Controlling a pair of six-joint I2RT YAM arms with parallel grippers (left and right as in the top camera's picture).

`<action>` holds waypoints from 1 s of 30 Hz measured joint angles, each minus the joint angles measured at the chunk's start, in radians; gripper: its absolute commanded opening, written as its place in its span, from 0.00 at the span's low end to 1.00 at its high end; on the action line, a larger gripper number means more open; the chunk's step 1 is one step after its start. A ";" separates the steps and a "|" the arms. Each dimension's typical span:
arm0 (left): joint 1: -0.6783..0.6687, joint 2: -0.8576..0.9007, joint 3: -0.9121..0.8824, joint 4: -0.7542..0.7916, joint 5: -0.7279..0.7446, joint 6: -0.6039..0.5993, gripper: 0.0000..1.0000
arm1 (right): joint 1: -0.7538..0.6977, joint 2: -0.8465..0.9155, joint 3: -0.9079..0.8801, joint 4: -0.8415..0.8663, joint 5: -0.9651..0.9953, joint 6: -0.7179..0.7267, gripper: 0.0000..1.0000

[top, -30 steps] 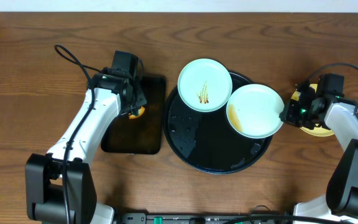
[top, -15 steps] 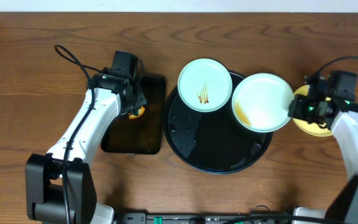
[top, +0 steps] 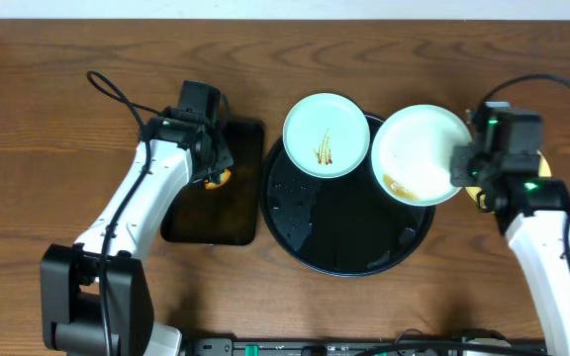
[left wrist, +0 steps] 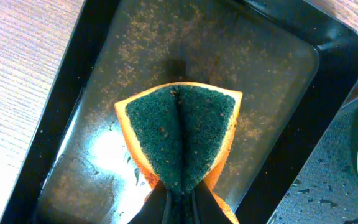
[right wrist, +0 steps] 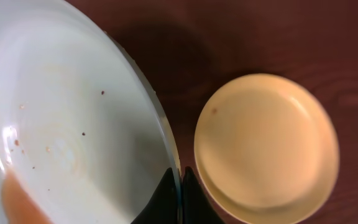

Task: Clean dirty plates on tray and stack at the side
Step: 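Carry the pale green plate with the right gripper over the yellow plate, then lower the pale green plate onto the yellow plate and open the right gripper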

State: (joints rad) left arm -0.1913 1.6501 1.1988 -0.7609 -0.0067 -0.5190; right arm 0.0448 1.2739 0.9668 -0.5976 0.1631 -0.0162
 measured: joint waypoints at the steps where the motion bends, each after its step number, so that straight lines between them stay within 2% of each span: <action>1: 0.000 0.000 0.000 0.000 0.000 0.000 0.08 | 0.033 -0.002 0.000 0.000 0.043 -0.003 0.01; 11: 0.000 0.000 0.000 0.000 0.000 0.000 0.08 | 0.411 -0.002 0.000 0.014 0.536 -0.029 0.01; 16: 0.000 0.000 0.000 0.000 0.000 0.000 0.08 | 0.538 -0.002 0.000 0.027 0.716 -0.055 0.01; 21: 0.000 0.000 0.000 0.000 0.000 0.000 0.08 | 0.570 -0.002 0.000 0.034 0.811 -0.064 0.01; 30: 0.000 0.000 0.000 0.000 0.000 0.000 0.08 | 0.570 -0.002 0.000 0.062 0.856 -0.069 0.01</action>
State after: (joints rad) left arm -0.1913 1.6501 1.1988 -0.7612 -0.0067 -0.5190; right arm 0.6147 1.2724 0.9668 -0.5358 1.0195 -0.0853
